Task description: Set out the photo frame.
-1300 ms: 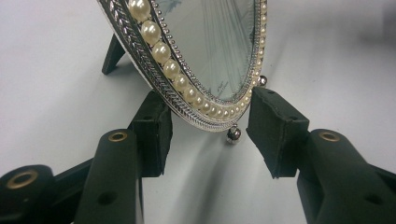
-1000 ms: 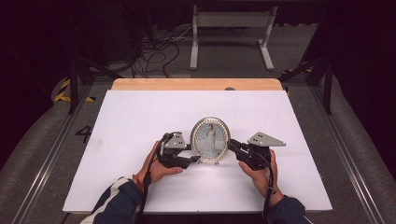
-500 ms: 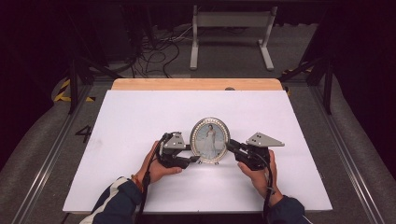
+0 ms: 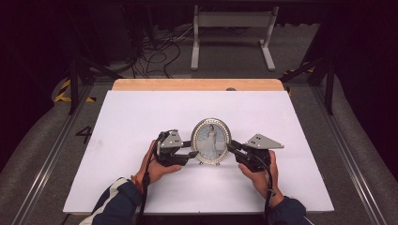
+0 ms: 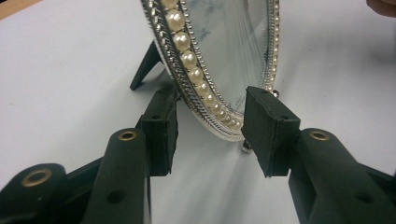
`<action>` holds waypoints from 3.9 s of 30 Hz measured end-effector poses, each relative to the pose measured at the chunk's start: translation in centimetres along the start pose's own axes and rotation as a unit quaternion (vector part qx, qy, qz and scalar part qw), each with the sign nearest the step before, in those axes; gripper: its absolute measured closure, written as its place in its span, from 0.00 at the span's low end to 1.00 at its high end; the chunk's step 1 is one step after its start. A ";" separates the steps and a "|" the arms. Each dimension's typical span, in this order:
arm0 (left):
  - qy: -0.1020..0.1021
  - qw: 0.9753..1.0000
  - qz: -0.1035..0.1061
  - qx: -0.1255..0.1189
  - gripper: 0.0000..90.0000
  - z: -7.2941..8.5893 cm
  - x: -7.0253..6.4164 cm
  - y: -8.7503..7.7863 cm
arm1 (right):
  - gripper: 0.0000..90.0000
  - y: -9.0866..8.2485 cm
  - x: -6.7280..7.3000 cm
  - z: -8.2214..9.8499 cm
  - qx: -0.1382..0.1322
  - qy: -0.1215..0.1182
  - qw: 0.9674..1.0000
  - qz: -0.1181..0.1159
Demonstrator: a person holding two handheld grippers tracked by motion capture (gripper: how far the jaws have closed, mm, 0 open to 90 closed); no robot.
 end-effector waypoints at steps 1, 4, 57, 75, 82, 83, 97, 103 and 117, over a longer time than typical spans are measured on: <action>-0.002 1.000 -0.003 -0.002 0.64 0.0 0.1 0.0 | 0.86 0.0 0.0 0.0 0.000 -0.001 1.000 0.000; -0.006 1.000 -0.007 -0.007 0.65 0.0 0.3 -0.2 | 0.85 0.0 0.0 0.0 0.001 -0.002 1.000 0.000; 0.017 0.998 -0.068 0.003 0.17 0.0 0.6 -1.9 | 0.34 -0.3 -0.3 1.0 0.049 -0.076 0.996 0.019; 0.027 0.997 -0.071 0.015 0.07 0.5 0.7 -2.1 | 0.10 0.4 -0.3 1.7 0.072 -0.083 0.994 0.016; 0.030 0.996 -0.078 0.013 0.07 1.2 0.8 -3.2 | 0.11 -0.7 -1.4 2.5 0.070 -0.082 0.994 0.022; 0.031 0.996 -0.079 0.011 0.07 1.2 0.8 -3.4 | 0.11 -0.8 -1.5 2.5 0.067 -0.081 0.994 0.021; 0.042 0.995 -0.085 -0.012 0.08 2.6 0.8 -6.4 | 0.11 -3.2 -3.0 3.1 0.048 -0.087 0.994 0.041; 0.040 0.995 -0.091 -0.011 0.10 3.7 1.0 -7.3 | 0.11 -3.9 -3.5 3.3 0.038 -0.084 0.995 0.047; 0.024 0.993 -0.119 -0.008 0.10 5.9 2.2 -10.1 | 0.11 -5.0 -4.7 4.1 0.035 -0.083 0.994 0.060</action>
Point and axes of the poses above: each handheld gripper's, and its own axes: y roughly forward along the jaws, z roughly out of its underside, x roughly to its left, the point moved 9 cm from there along y, roughly forward along the jaws, and after that the axes turned 2 degrees about z, right-handed, at the moved point
